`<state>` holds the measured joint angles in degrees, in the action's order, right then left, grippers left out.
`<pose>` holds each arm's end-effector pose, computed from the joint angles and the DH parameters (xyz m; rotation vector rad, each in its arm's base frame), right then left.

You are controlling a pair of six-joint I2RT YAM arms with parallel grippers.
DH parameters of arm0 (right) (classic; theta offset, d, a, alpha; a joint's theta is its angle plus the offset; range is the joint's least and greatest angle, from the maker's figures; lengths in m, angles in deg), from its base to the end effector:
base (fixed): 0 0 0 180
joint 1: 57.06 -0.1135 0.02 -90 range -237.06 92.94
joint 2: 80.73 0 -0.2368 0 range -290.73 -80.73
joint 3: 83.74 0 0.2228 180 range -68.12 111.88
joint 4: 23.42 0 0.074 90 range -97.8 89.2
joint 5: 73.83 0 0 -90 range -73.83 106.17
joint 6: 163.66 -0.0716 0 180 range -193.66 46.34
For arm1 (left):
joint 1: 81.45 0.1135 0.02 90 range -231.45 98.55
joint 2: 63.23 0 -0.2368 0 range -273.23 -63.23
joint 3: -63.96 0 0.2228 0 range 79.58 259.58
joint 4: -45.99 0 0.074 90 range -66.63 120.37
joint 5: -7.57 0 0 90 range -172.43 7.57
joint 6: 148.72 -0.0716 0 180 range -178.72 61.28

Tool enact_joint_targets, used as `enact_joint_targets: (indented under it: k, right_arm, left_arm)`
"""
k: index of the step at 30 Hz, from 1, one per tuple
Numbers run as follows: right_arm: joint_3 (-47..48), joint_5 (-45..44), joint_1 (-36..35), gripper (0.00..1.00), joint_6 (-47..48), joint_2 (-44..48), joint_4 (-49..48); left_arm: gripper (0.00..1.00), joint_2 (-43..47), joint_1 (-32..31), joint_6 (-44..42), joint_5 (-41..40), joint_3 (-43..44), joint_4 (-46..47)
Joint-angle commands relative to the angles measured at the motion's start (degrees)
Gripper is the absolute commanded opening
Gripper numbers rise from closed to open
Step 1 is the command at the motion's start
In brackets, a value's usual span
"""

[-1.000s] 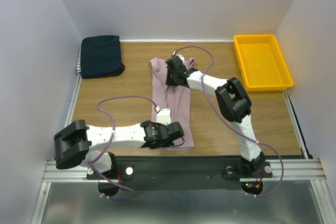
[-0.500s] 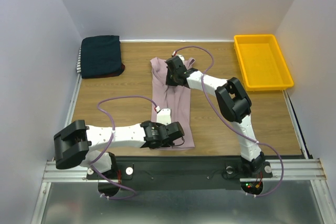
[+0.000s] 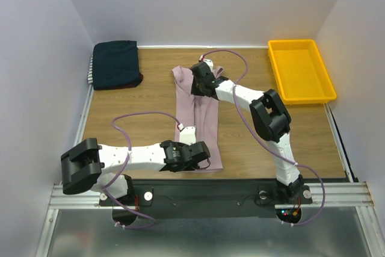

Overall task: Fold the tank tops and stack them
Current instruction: Fold the tank top

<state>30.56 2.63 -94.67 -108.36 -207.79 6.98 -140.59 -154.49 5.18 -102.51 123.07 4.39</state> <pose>0.3943 0.2826 0.1550 0.0605 2.3264 0.3712 0.0966 -0.2326 0.1526 0.0832 2.5896 -0.4803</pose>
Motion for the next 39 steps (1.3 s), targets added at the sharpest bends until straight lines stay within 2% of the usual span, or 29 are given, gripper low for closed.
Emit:
enact_joint_targets:
  k: [1,12,15,16,17,19,20,21,22,23,24,26,28,30,31,32,34,35,37,39]
  right_arm:
    - [0.0,-3.9,-0.4,0.0,0.6,4.4,-0.7]
    - [-1.9,-3.7,-0.4,0.01,0.2,3.4,-0.5]
    - [-2.5,-3.9,-0.4,0.04,0.2,3.5,-0.5]
    - [-2.6,-4.0,-0.3,0.07,0.2,3.7,-0.5]
    - [-2.6,-4.2,-0.4,0.11,0.2,4.1,-0.5]
    - [-2.9,-4.0,-0.4,0.3,0.7,5.0,-0.5]
    - [-3.0,-3.5,-0.4,0.38,0.9,6.1,-0.5]
    - [-3.0,-3.2,-0.5,0.51,1.1,7.0,-0.4]
    - [-3.4,-3.0,-0.5,0.56,1.6,8.0,-0.4]
    - [-3.7,-2.3,-0.4,0.6,1.7,10.1,-0.1]
    - [-4.0,-1.9,-0.4,0.67,2.0,11.4,0.1]
    - [-6.2,-0.8,-0.4,0.73,2.0,14.2,1.3]
    - [-9.6,0.0,-0.4,0.73,1.0,19.7,2.0]
    - [-17.6,2.1,-0.5,0.73,-0.3,23.7,2.1]
    - [-20.2,3.3,-0.5,0.73,-0.8,28.1,2.2]
    - [-26.5,4.0,-0.5,0.73,-1.4,30.1,2.2]
    - [-32.3,6.1,-1.2,0.73,-2.9,36.4,2.2]
    - [-37.4,6.6,-2.2,0.68,-3.4,38.6,2.3]
    - [-42.9,8.1,-3.0,0.67,-5.5,44.8,2.6]
    - [-50.5,10.1,-4.2,0.66,-8.0,48.4,2.6]
  left_arm:
    - [0.0,1.3,-0.7,-0.7,0.2,-0.6,0.5]
    - [0.0,-0.6,-1.0,-1.5,1.6,-1.6,3.8]
    - [0.0,-0.7,-1.0,-2.3,2.2,-1.7,5.3]
    - [0.0,-0.7,-0.9,-2.6,2.2,-1.6,5.6]
    - [0.05,-0.5,-1.0,-2.7,1.9,-1.6,5.6]
    - [0.14,0.4,-1.0,-3.0,1.2,-1.0,5.4]
    - [0.26,1.8,-0.9,-2.9,-0.3,-0.5,4.5]
    - [0.32,2.8,-0.9,-2.1,-1.3,-0.2,3.7]
    - [0.37,4.0,-0.7,-1.9,-2.4,0.2,3.1]
    - [0.46,7.0,-0.8,-1.0,-5.1,0.6,1.6]
    - [0.48,8.6,-0.8,0.1,-6.5,0.6,0.6]
    - [0.61,13.7,0.3,2.7,-9.4,0.4,-1.6]
    - [0.66,16.6,2.6,6.0,-10.6,-0.8,-3.7]
    - [0.66,19.6,5.4,9.5,-10.6,-3.0,-8.0]
    - [0.66,20.4,8.8,9.7,-9.9,-4.2,-8.4]
    - [0.66,22.1,10.1,9.8,-8.2,-5.4,-8.3]
    - [0.65,24.7,12.8,9.7,-6.0,-9.0,-7.4]
    - [0.65,25.6,15.1,8.1,-3.0,-11.6,-5.2]
    - [0.65,27.7,17.7,6.1,1.9,-13.9,-1.8]
    - [0.65,28.8,18.2,5.8,4.4,-16.9,-0.5]
